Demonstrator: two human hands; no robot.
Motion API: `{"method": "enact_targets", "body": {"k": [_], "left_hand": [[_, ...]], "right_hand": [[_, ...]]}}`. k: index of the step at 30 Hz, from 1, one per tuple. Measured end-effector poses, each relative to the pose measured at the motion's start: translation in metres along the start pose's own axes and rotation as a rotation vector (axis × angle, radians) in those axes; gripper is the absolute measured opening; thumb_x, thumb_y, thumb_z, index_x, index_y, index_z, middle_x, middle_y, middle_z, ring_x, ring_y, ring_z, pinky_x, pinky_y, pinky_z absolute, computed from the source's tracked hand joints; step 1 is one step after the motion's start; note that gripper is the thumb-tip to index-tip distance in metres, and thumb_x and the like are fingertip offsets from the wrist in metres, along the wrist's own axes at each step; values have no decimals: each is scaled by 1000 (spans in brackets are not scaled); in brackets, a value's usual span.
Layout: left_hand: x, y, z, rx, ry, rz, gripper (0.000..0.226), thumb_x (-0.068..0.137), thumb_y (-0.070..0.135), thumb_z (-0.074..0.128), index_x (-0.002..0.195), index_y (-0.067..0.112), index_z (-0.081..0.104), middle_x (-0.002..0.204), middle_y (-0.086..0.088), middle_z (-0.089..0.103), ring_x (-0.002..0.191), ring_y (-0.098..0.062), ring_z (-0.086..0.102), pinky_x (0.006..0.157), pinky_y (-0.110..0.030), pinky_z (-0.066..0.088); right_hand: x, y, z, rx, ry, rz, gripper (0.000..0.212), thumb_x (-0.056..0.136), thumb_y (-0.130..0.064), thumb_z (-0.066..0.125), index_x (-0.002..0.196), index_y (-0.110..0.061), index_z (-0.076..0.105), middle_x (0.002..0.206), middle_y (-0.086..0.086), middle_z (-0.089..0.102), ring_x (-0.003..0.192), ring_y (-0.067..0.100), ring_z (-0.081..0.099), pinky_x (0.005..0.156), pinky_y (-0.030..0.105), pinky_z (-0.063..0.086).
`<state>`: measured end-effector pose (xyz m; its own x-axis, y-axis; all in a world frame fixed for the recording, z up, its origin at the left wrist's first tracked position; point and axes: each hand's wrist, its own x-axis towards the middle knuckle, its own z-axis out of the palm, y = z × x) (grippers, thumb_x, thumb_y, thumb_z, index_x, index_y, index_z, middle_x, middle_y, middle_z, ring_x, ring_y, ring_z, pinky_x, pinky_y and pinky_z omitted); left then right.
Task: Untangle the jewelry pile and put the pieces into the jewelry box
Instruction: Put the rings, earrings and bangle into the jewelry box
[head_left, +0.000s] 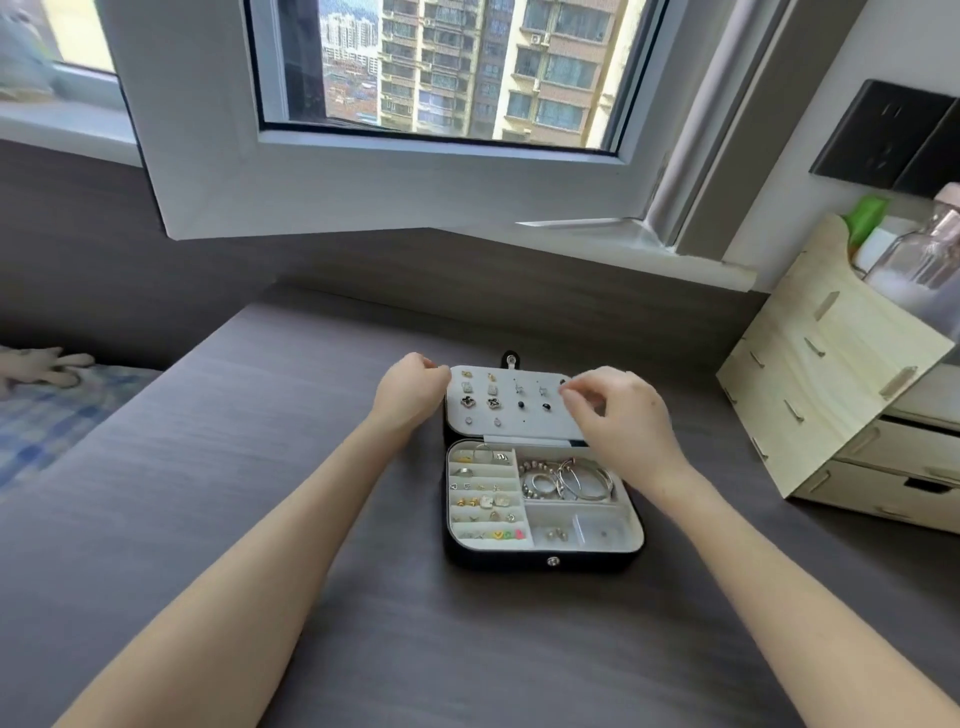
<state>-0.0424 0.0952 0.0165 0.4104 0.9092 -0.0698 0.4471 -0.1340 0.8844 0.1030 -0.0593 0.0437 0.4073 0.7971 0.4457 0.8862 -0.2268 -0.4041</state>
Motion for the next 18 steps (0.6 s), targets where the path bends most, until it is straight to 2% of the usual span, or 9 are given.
{"method": "enact_targets", "body": {"k": [1,3,6,9,10,13,16,18], "left_hand": [[5,6,0,51,-6,-25,16,88,18,44,78,7,48,74,-5,49,72,-25,45,56,-28,31],[16,17,0,136,-53,-81,22,88,18,43,70,5,45,68,-6,48,67,-26,44,55,-27,30],[25,37,0,191,-146,-161,17,88,16,48,74,6,48,66,-5,45,62,-24,44,49,-24,28],[28,47,-5,43,-270,-248,20,94,14,52,76,9,45,68,-3,39,46,-12,40,33,-17,28],[30,47,-7,-23,-300,-250,20,94,14,54,75,9,46,67,-2,39,43,-10,39,32,-15,26],[28,47,-19,-148,-320,-155,14,90,22,62,89,9,60,73,-2,50,58,-9,44,52,-17,34],[9,54,-36,-255,-403,32,10,90,21,62,94,12,64,90,-4,69,85,-15,65,77,-24,50],[-14,58,-46,-252,-402,182,8,89,18,63,96,13,64,91,-5,71,89,-16,67,79,-26,54]], "right_hand": [[9,6,2,-4,-19,37,17,91,-20,55,93,-17,72,96,-1,69,90,21,59,85,43,45],[25,12,6,14,-55,80,20,93,-21,51,99,-18,71,102,-1,69,96,22,59,90,43,44],[43,15,11,48,-98,118,23,94,-22,49,110,-18,66,107,-1,68,103,20,58,94,42,43],[57,14,10,88,-119,148,30,96,-24,47,122,-17,60,119,0,64,113,19,55,99,41,42],[61,14,8,124,-124,164,31,97,-25,46,124,-17,59,121,0,63,114,18,55,99,41,43],[67,9,-8,241,-129,181,33,97,-32,47,125,-20,59,120,-3,63,111,13,56,93,39,49],[59,2,-33,409,-193,128,29,95,-36,52,118,-24,63,111,-10,65,102,2,58,75,16,50],[45,-4,-51,477,-254,60,25,94,-35,55,115,-26,65,105,-13,67,95,-2,60,69,11,50]]}}
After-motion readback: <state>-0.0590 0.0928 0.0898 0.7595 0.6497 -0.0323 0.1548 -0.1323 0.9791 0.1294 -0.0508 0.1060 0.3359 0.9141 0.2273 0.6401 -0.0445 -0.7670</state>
